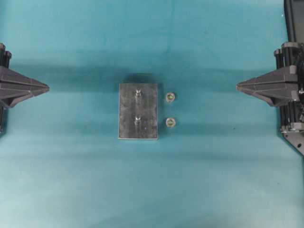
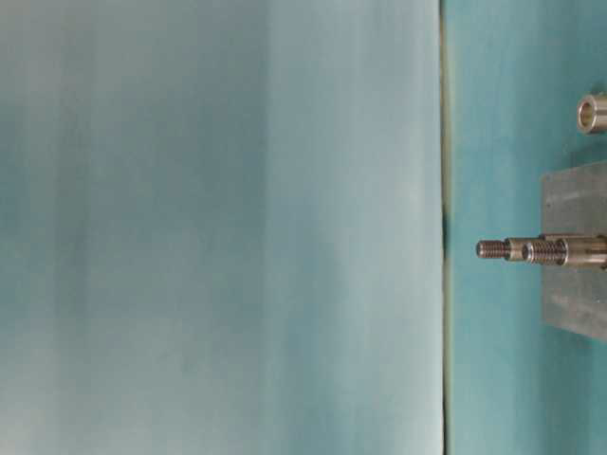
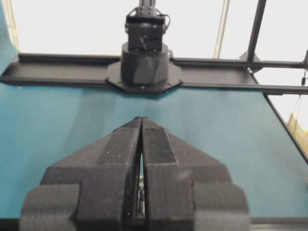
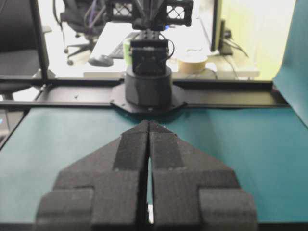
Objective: Insert the washer onto the shaft.
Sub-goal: 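Move the right gripper over the upper silver washer beside the block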
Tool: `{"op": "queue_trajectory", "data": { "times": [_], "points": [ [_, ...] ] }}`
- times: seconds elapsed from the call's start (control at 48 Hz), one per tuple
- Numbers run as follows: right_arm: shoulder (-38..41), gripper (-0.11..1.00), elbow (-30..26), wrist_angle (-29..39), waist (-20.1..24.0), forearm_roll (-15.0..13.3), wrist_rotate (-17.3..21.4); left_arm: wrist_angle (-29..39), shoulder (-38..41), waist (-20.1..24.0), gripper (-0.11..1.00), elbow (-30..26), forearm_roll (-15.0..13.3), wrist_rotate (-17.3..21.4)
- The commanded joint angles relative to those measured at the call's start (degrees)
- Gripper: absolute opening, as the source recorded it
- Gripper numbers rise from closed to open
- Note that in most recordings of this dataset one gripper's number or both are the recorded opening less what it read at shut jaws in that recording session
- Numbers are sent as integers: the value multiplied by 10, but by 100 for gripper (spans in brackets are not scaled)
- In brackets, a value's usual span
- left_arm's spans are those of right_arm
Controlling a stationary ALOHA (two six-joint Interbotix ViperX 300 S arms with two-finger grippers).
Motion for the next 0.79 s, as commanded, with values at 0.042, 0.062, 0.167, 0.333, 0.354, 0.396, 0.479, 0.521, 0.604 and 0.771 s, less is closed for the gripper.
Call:
{"op": "queue_trajectory", "data": {
  "times": [0.042,0.062,0.167,0.333,0.354,0.396,0.479,0.521,0.604,0.771],
  "points": [
    [2,3,9,7,10,22,13,53,21,-11,0,-4,4,-41],
    [1,3,12,13,10,31,19,61,24,-11,0,-6,4,-46],
    [-4,-2,17,57,11,56,55,89,34,-7,0,-22,6,-52],
    [16,-2,-20,231,-8,48,60,142,67,0,0,-46,6,-47],
    [23,-2,-26,258,-13,47,60,156,75,0,0,-48,7,-47],
    [40,-2,-39,308,-25,46,60,184,98,0,0,-58,6,-47],
    [84,-2,-69,388,-49,46,60,209,145,0,0,-76,8,-44],
    [108,-2,-83,404,-55,45,58,213,169,0,0,-85,10,-40],
    [158,-2,-112,415,-61,42,54,213,212,-1,0,-100,11,-25],
    [272,-2,-157,436,-61,38,46,217,276,0,0,-124,10,-6]
  ]
}}
